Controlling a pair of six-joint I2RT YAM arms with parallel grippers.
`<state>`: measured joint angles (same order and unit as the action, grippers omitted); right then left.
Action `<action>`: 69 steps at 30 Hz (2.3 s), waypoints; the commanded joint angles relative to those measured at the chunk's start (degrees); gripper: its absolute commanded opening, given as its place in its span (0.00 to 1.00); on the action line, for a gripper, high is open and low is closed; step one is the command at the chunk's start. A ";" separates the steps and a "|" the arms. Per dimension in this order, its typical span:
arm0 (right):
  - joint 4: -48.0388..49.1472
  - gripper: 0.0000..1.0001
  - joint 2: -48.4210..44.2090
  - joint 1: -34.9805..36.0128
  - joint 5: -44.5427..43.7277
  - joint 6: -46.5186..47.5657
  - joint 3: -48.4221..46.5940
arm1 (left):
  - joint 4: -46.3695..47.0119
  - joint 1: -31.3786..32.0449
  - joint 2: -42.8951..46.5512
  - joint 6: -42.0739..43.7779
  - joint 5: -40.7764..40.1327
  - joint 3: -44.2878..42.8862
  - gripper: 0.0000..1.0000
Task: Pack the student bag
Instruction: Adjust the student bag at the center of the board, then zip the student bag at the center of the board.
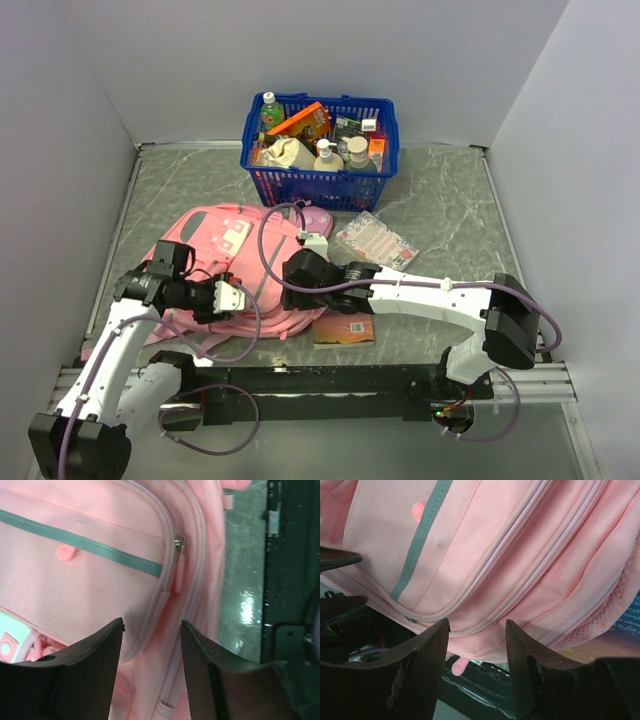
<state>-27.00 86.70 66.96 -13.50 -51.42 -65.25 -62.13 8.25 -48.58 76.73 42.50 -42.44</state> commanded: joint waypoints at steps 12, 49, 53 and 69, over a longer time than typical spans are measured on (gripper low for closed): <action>0.46 0.56 -2.76 0.37 2.95 -2.11 -0.66 | 20.98 6.42 1.29 -6.50 -7.52 8.06 0.60; 17.59 0.60 -0.83 2.74 -0.48 -1.14 0.65 | 35.85 8.89 12.28 -43.94 -4.88 2.36 0.01; 17.95 0.59 -0.30 2.56 -1.62 -2.19 3.02 | 35.24 8.89 12.19 -44.74 -4.27 1.39 0.01; 26.74 0.57 -5.49 3.44 -1.89 0.26 4.87 | 35.15 9.33 13.25 -44.91 -3.83 5.43 0.01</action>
<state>-4.56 83.66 70.00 -14.13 -51.72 -59.86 -31.88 17.04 -36.62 32.73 35.14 -36.47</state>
